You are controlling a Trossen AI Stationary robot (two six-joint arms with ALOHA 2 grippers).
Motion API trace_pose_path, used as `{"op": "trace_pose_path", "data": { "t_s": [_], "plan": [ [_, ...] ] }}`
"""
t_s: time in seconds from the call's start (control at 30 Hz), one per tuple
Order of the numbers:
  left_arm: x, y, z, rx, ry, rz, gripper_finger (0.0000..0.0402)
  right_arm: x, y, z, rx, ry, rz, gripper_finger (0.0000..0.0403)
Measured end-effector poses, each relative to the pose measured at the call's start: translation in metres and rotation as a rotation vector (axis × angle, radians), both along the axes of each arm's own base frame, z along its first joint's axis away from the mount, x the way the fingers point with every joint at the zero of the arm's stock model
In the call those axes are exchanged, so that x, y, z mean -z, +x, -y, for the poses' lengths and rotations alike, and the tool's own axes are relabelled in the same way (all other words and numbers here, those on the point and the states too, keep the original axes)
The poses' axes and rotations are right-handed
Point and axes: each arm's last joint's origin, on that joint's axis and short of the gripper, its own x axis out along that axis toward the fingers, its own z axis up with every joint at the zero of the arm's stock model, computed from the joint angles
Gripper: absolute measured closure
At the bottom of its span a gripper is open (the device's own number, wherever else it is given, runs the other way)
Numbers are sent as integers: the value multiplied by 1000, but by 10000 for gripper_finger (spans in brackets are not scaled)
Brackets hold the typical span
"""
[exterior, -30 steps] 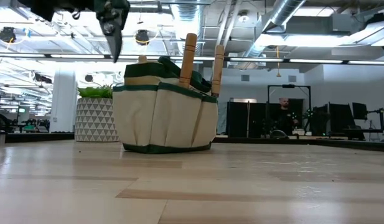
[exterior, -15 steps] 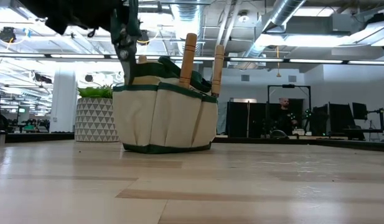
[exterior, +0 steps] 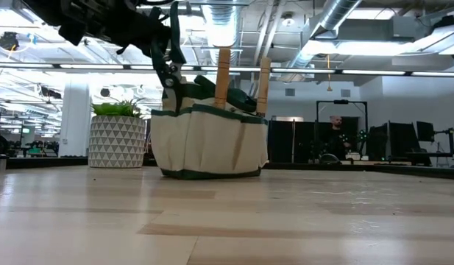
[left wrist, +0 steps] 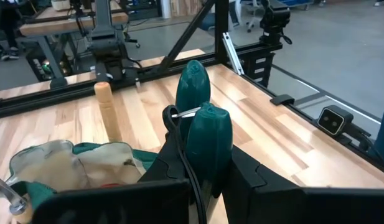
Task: Pick & Place Garden tools in Gardening bag
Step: Put the shear scissors into the gardening bag
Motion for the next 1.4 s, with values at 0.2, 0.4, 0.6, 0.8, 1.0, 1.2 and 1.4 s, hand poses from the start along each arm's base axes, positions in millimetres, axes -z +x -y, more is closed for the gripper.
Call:
{"op": "trace_pose_path", "data": {
  "t_s": [0.2,0.4,0.6,0.8,1.0,1.2,1.4],
  "plan": [
    [-3,-1,0,10,21,22,380,1,0,1,19,8,-10,101],
    [-4,-2,1,16,47,39,380,1,0,1,30,12,-9,101],
    [1,-1,-2,2,34,-2,380,2,0,1,47,19,-18,101],
    [10,-5,4,5,-28,-51,380,4,1,2,56,43,-36,101],
    [9,-4,13,29,28,-24,380,7,1,3,79,71,-54,101],
    [10,-4,17,41,110,-11,380,6,1,3,81,106,-40,101],
    [18,-4,16,56,208,-48,380,7,1,3,75,129,-36,101]
  ]
}}
